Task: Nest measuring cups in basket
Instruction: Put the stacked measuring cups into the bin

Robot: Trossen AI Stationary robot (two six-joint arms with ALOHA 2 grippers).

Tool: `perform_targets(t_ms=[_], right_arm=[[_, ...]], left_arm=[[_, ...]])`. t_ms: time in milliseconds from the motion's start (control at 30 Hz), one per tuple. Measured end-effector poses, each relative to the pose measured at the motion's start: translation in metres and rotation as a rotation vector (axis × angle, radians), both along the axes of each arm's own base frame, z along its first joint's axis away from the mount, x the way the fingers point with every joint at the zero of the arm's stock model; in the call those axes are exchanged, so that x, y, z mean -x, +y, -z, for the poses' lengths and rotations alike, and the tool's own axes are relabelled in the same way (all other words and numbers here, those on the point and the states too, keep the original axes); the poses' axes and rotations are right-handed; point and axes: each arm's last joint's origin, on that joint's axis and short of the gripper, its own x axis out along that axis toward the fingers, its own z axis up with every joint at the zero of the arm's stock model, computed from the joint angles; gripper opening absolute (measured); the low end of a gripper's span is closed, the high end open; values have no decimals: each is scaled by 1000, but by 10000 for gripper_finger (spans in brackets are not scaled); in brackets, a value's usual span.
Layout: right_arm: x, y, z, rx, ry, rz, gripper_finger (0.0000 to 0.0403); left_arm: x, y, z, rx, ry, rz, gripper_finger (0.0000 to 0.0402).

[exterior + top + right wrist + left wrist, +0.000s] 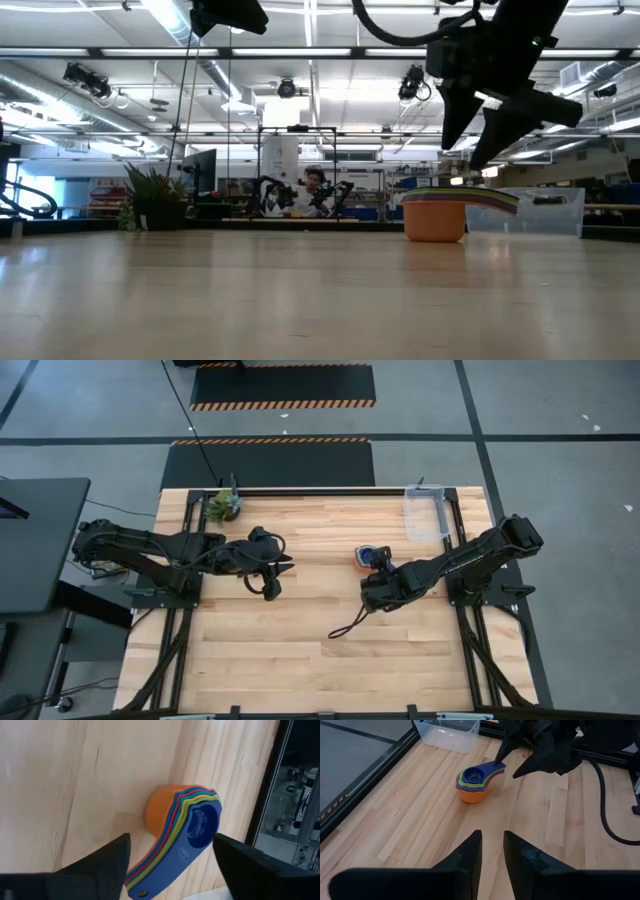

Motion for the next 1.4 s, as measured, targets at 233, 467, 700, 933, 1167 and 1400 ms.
perform_targets(t_ms=[233, 467, 700, 933, 1167, 1400], right_arm=[[1, -14, 7, 16, 27, 47, 349], [3, -24, 22, 10, 18, 64, 360], [6, -29, 33, 61, 6, 62, 357], [3, -39, 40, 77, -44, 89, 357], [1, -50, 40, 58, -55, 119, 357], [-1, -59, 42, -36, -53, 140, 357]], left_arm=[[0, 0, 0, 0, 0, 0, 87], [0, 0, 0, 0, 0, 0, 87], [0, 0, 0, 0, 0, 0, 87], [0, 0, 0, 0, 0, 0, 87], [0, 0, 0, 0, 0, 0, 87], [0, 0, 0, 0, 0, 0, 87]])
